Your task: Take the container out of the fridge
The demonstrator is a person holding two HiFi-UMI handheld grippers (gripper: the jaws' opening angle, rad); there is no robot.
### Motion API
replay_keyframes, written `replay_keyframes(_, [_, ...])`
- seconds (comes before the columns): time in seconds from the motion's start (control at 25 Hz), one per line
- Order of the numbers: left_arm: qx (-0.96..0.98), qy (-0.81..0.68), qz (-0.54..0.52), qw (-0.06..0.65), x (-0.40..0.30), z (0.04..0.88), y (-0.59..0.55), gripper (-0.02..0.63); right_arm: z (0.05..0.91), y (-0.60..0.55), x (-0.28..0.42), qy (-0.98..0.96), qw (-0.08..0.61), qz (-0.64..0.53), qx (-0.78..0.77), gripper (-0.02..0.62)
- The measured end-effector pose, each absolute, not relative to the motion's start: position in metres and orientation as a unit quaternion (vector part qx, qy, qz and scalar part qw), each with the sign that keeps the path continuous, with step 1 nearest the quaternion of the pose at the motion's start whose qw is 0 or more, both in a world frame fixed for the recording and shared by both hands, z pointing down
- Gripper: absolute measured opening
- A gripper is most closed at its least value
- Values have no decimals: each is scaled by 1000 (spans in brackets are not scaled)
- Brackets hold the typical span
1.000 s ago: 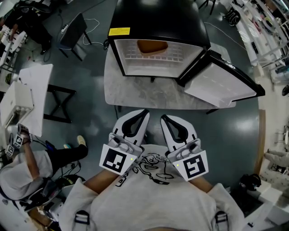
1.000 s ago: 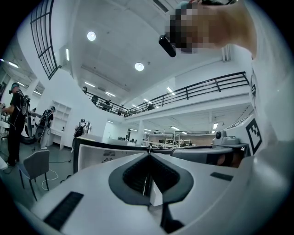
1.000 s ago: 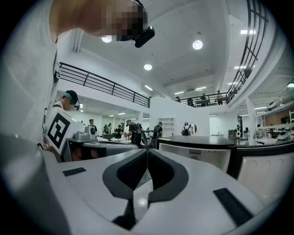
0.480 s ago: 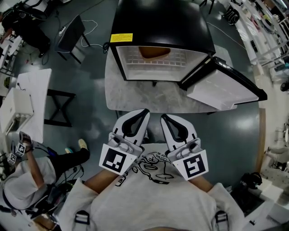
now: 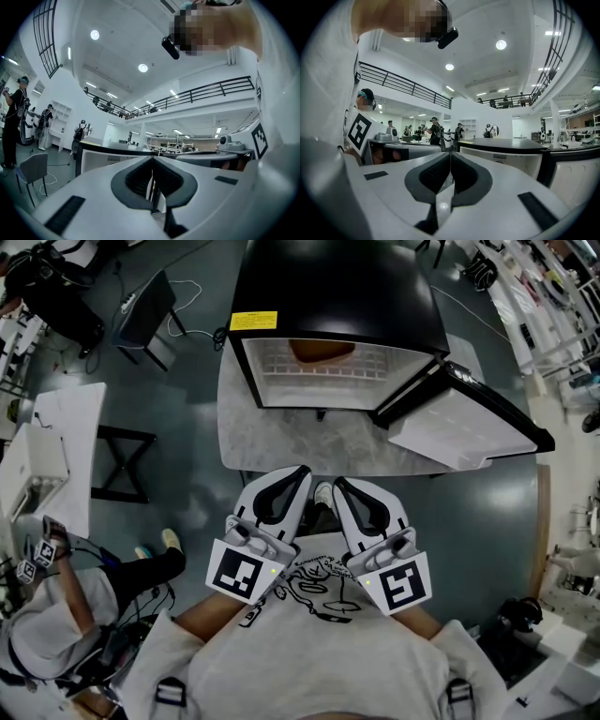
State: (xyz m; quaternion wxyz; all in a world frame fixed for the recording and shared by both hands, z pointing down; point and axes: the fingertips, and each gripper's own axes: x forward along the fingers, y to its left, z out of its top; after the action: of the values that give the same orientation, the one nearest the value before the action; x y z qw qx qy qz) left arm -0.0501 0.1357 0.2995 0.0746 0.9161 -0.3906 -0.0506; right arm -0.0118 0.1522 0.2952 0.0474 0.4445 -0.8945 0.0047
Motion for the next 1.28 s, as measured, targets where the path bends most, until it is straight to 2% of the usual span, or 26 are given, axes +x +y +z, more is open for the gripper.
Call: replay_keyframes(1.28, [908, -411, -39, 72, 15, 304, 56, 17, 303, 68, 61, -896, 44, 3, 442, 28])
